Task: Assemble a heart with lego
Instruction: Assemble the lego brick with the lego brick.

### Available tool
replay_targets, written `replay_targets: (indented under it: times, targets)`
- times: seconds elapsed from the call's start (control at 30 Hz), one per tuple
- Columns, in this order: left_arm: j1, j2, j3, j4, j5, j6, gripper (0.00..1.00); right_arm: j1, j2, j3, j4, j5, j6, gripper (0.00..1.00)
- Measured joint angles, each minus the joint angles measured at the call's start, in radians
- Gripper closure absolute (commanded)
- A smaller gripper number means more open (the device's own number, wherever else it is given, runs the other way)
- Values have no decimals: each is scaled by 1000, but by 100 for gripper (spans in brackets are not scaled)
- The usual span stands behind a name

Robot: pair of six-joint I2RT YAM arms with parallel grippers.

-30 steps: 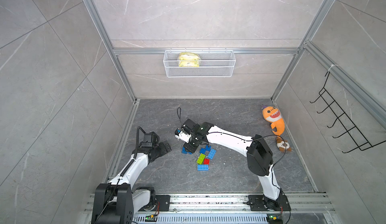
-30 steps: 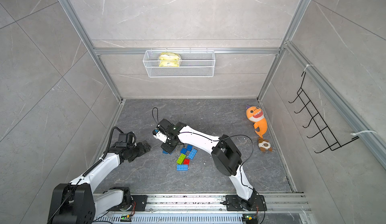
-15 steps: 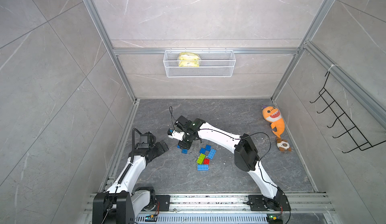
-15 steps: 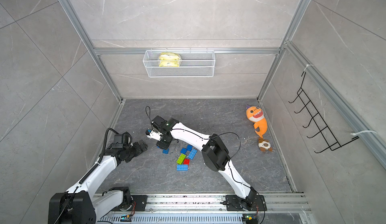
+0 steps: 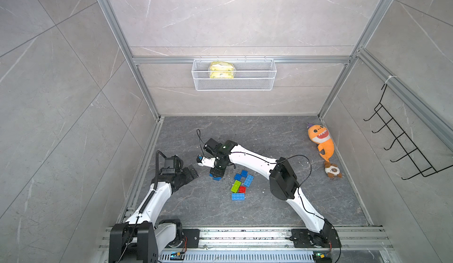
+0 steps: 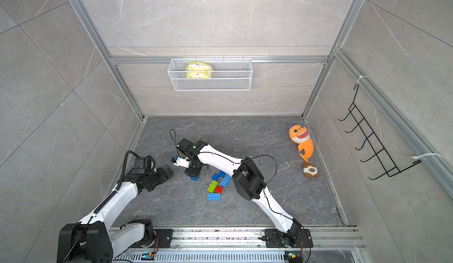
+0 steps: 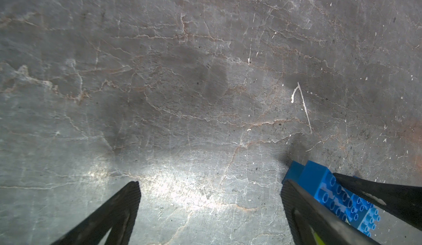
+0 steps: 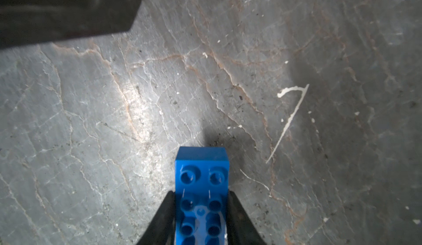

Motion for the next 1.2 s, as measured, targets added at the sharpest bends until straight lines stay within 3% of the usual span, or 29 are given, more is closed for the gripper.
replay_targets:
  times: [0.5,0.93,1.2]
  targets:
    - [0,0,0,0,0,2,0,0,19,13,-6,-3,-32,67]
    - [0,0,0,0,3,2,0,-14,-139,-301,228,-10,6,67]
    - [0,5,0,9,29,0,0,-21,-135,-293,222,-30,69,64]
